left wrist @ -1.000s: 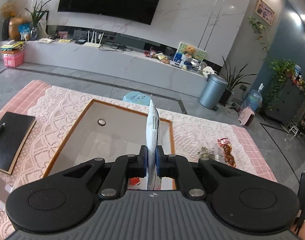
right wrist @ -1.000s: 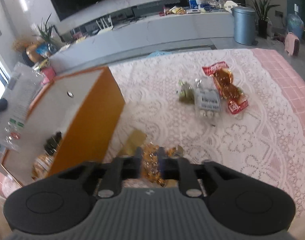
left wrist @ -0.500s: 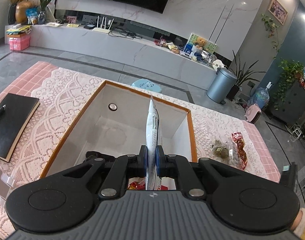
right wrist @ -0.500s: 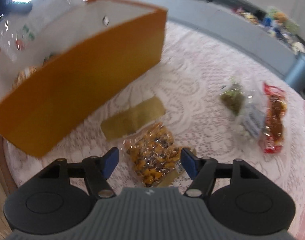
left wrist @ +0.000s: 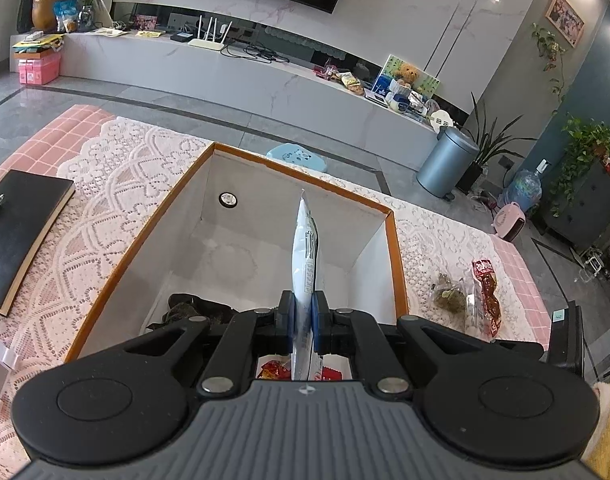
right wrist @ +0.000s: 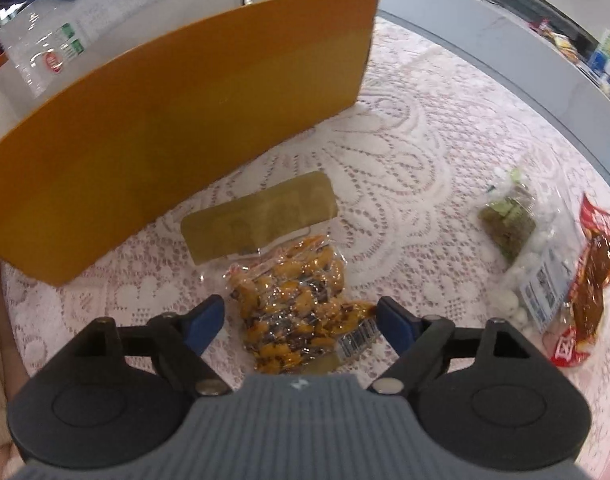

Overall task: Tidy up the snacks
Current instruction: 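Carry the white strip with the left tool while the right tool carries the nut pack over the box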

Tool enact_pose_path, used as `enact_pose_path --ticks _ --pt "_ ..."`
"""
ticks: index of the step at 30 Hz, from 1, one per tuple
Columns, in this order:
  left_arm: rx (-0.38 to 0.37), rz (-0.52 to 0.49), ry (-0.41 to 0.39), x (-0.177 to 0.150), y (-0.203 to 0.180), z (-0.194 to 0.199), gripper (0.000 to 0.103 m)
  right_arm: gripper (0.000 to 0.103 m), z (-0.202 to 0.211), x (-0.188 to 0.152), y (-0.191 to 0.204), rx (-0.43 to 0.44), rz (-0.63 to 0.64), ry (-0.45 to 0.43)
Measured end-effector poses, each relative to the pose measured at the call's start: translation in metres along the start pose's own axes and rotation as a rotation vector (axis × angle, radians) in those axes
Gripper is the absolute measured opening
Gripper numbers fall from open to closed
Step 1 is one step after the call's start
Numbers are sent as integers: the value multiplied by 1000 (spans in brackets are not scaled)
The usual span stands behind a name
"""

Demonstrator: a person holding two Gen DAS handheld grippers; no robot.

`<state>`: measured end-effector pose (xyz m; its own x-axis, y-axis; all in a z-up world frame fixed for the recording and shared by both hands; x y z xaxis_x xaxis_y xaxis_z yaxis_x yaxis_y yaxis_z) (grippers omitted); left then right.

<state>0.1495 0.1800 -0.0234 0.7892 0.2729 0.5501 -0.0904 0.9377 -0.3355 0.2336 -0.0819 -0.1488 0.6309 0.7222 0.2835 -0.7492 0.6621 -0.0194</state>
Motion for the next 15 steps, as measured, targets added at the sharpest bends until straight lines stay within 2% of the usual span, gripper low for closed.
enact_pose_path --ticks 7,11,15 --pt "5 10 1 1 3 2 8 83 0 9 5 -47 97 6" --pt "5 17 -2 1 6 3 8 84 -2 15 8 -36 121 21" --pt "4 17 0 0 5 4 8 76 -10 15 10 -6 88 53"
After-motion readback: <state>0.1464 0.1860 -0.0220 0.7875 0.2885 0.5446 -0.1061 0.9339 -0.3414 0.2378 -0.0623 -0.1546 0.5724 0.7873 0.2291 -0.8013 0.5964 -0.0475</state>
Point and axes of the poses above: each gripper's, at about its wrist camera, not at the fingertips, and z roughly against the way its jaws point, y to its left, x to its top, the point moved 2 cm from there along -z, roughly the way its jaws point, and after that the axes turned 10 degrees about y, right-handed, at the moved point
